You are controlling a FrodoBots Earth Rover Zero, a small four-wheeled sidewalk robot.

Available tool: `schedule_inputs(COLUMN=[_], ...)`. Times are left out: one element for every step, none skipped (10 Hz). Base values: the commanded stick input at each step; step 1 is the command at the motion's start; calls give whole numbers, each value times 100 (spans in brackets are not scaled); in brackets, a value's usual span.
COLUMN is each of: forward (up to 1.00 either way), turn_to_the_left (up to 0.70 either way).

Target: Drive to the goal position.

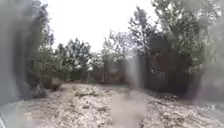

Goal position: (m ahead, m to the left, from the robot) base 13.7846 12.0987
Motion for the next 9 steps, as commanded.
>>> schedule_inputs(forward=[59,59,59,59,59,59,59,59,59], turn_to_the_left=[1,1,3,10,15,15,4,1,1])
